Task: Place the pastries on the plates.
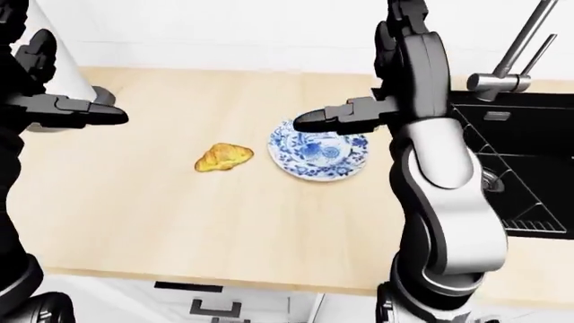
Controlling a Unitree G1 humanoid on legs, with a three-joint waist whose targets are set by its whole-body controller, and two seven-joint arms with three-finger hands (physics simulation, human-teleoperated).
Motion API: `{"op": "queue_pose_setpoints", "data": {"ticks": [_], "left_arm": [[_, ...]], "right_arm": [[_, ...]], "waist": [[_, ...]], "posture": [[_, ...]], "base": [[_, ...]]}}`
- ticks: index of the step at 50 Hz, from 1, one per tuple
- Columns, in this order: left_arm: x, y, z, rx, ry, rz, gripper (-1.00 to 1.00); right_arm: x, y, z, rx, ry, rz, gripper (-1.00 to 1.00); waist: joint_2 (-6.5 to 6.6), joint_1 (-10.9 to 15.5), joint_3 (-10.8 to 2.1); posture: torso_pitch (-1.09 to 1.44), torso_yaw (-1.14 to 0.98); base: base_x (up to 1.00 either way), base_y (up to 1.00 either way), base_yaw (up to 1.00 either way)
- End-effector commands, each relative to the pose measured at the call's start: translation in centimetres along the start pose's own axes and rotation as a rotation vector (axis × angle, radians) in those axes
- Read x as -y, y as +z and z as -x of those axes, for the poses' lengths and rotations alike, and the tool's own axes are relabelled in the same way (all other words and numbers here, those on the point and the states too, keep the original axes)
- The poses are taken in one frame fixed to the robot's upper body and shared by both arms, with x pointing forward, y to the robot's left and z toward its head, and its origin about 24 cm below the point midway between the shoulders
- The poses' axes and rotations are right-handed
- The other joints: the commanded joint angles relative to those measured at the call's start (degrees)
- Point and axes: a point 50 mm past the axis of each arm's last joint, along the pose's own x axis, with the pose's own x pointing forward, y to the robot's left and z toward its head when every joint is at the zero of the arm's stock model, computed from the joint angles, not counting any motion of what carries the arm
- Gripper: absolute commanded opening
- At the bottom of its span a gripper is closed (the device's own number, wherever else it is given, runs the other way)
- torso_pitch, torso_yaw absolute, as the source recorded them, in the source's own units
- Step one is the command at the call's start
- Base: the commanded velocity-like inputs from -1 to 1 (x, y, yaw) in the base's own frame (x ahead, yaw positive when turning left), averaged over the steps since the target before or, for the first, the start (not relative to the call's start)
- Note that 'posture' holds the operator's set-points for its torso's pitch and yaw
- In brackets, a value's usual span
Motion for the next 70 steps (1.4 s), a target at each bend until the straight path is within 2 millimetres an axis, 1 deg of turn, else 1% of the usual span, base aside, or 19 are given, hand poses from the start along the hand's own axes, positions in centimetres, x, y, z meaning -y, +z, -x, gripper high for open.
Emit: {"op": "queue_pose_setpoints", "data": {"ticks": [1,7,13,21,22,23,24,25,28,34,36,37,39,41,46,49,57,64,70], "left_arm": [[-0.1,1.5,-0.2,0.070,-0.012,-0.016,1.00],[-0.1,2.3,-2.0,0.079,-0.044,-0.059,1.00],[0.1,3.0,-4.2,0.088,-0.069,-0.077,1.00],[0.3,2.5,-6.4,0.075,-0.082,-0.069,1.00],[0.3,2.4,-6.4,0.072,-0.081,-0.067,1.00],[0.3,2.4,-6.4,0.073,-0.085,-0.070,1.00],[0.3,2.4,-6.5,0.071,-0.084,-0.073,1.00],[0.2,2.4,-6.5,0.072,-0.083,-0.073,1.00],[0.1,2.5,-6.5,0.074,-0.080,-0.077,1.00],[-0.1,2.5,-6.4,0.074,-0.072,-0.079,1.00],[-0.1,2.4,-6.4,0.072,-0.073,-0.081,1.00],[-0.1,2.4,-6.4,0.072,-0.071,-0.083,1.00],[-0.1,2.4,-6.4,0.072,-0.071,-0.080,1.00],[-0.2,2.3,-6.3,0.070,-0.068,-0.084,1.00],[-0.4,2.3,-6.3,0.069,-0.063,-0.090,1.00],[-0.4,2.2,-6.3,0.064,-0.061,-0.091,1.00],[-0.7,2.3,-6.3,0.065,-0.055,-0.097,1.00],[-0.9,2.2,-6.3,0.061,-0.045,-0.095,1.00],[-1.4,2.6,-6.5,0.021,0.000,0.016,1.00]], "right_arm": [[1.5,2.4,-0.1,0.080,-0.060,0.048,1.00],[2.4,4.3,-1.6,0.060,-0.081,0.092,1.00],[2.4,6.1,-4.2,0.046,-0.051,0.144,1.00],[1.8,4.2,-9.0,-0.012,-0.009,0.175,1.00],[1.6,3.7,-9.3,-0.027,0.001,0.179,1.00],[1.3,3.5,-9.4,-0.027,0.013,0.188,1.00],[1.2,3.4,-9.5,-0.032,0.015,0.189,1.00],[1.1,3.4,-9.6,-0.029,0.019,0.189,1.00],[0.8,3.6,-9.9,-0.024,0.027,0.189,1.00],[0.7,3.4,-9.9,-0.019,0.033,0.206,1.00],[0.5,3.3,-10.0,-0.019,0.035,0.211,1.00],[0.4,3.2,-10.0,-0.024,0.040,0.218,1.00],[0.2,3.1,-10.2,-0.027,0.046,0.221,1.00],[0.0,2.7,-10.3,-0.043,0.050,0.214,1.00],[-0.2,2.7,-10.9,-0.068,0.046,0.228,1.00],[-0.4,2.9,-11.5,-0.075,0.045,0.246,1.00],[-2.1,2.7,-13.8,-0.124,0.066,0.344,1.00],[-2.1,1.6,-16.1,-0.162,0.040,0.421,1.00],[-1.4,-0.4,-16.4,-0.188,-0.015,0.495,1.00]], "waist": [[-0.83,0.4,-1.11],[0.91,-0.4,-0.95],[0.86,-1.1,-1.03],[0.94,-1.2,-1.79],[1.31,-1.2,-3.30],[2.07,-0.8,-3.65],[3.93,-1.0,-3.26],[4.76,-0.9,-3.36],[5.30,-0.5,-3.55],[4.20,-0.3,-2.76],[-0.70,0.7,-0.38],[-4.40,0.6,-0.79],[-2.01,0.1,0.02],[-0.89,-0.4,-0.98],[1.64,-1.6,-0.93],[4.49,-2.2,-1.29],[2.99,-2.0,-1.93],[2.86,-1.7,-2.37],[2.93,-1.5,-2.50]], "posture": [[0.00,0.00],[0.00,0.00],[0.00,0.00],[0.00,0.00],[0.00,0.00],[0.00,0.00],[0.00,0.00],[0.00,0.00],[0.00,0.00],[0.00,0.00],[0.00,0.00],[0.00,0.00],[0.00,0.00],[0.00,0.00],[0.00,0.00],[0.00,0.00],[0.00,0.00],[0.00,0.00],[0.00,0.00]], "base": [[0.00,0.00,0.00],[0.00,0.00,0.00],[0.00,0.00,0.00],[0.00,0.00,0.00],[0.00,-0.19,0.00],[0.00,-0.73,0.00],[0.00,-0.81,0.00],[0.00,-0.80,0.00],[0.00,-0.81,0.00],[0.00,-0.74,0.00],[0.00,0.00,0.00],[0.00,0.00,0.00],[0.00,0.00,0.00],[0.00,0.00,0.00],[0.00,0.00,0.00],[0.00,0.00,0.00],[0.00,0.00,0.00],[0.00,0.00,0.00],[0.00,0.00,0.00]]}}
